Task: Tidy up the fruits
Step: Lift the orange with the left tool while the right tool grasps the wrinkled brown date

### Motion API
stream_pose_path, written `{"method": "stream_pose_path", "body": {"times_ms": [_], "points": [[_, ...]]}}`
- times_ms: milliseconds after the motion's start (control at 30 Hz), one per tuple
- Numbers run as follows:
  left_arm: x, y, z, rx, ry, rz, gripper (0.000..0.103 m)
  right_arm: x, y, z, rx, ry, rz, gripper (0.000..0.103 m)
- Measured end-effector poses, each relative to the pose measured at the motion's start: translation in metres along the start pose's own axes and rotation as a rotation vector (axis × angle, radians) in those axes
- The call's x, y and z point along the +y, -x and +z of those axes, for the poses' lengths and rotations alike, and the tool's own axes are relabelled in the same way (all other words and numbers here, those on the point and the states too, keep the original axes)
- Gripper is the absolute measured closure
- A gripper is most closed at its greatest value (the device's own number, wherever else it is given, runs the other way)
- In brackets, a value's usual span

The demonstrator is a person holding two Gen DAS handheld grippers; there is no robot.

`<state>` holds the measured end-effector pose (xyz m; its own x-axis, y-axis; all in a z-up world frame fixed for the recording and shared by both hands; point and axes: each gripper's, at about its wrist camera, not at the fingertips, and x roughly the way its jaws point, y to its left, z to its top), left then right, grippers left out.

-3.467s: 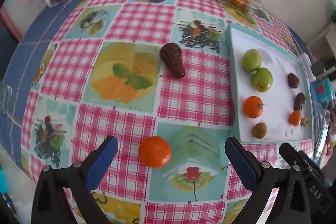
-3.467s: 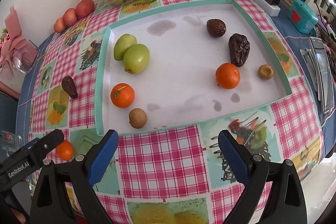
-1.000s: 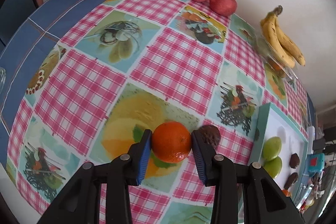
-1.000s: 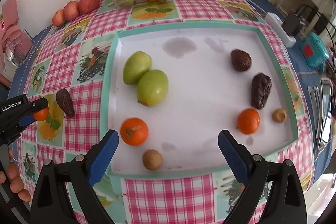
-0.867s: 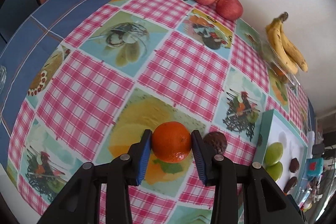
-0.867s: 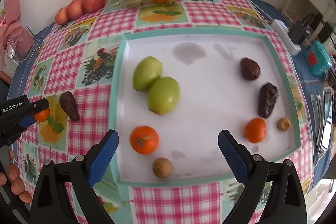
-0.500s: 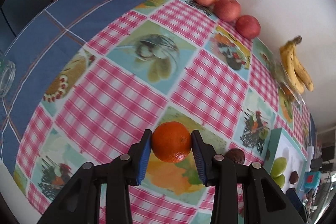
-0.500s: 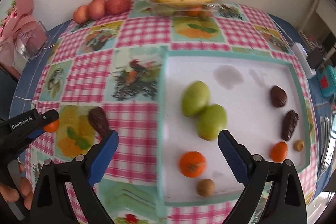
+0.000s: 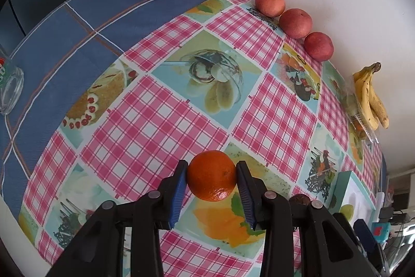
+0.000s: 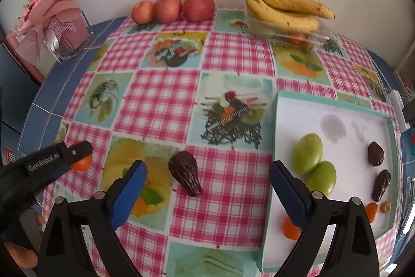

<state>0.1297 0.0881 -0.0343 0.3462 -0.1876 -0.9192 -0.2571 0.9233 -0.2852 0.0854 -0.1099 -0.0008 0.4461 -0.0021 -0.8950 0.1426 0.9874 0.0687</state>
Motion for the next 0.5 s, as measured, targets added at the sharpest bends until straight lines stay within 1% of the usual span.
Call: {"method": "stream_pose_path", "body": {"times_ms": [133, 200, 233, 267, 400, 467, 500], "points": [[0.001, -0.006, 0.000, 0.010, -0.001, 0.014, 0.063, 0.003, -0.006, 0.004, 0.004, 0.005, 0.004, 0.008], [0.003, -0.010, 0.000, 0.017, 0.001, 0.019, 0.063, 0.003, -0.011, 0.005, 0.015, 0.000, 0.005, 0.014], [0.004, -0.011, 0.000, 0.019, 0.004, 0.023, 0.063, 0.003, -0.014, 0.005, 0.023, -0.002, 0.008, 0.021], [0.005, -0.012, 0.000, 0.019, 0.004, 0.025, 0.063, 0.003, -0.018, 0.006, 0.030, 0.000, 0.010, 0.023], [0.008, -0.017, 0.003, 0.024, 0.005, 0.035, 0.063, 0.004, -0.029, 0.006, 0.051, 0.008, 0.006, 0.024], [0.008, -0.018, 0.002, 0.028, 0.005, 0.036, 0.063, 0.006, -0.034, 0.007, 0.061, 0.011, 0.007, 0.029], [0.008, -0.018, 0.002, 0.029, 0.004, 0.037, 0.063, 0.008, -0.037, 0.006, 0.066, 0.018, 0.003, 0.029]]}}
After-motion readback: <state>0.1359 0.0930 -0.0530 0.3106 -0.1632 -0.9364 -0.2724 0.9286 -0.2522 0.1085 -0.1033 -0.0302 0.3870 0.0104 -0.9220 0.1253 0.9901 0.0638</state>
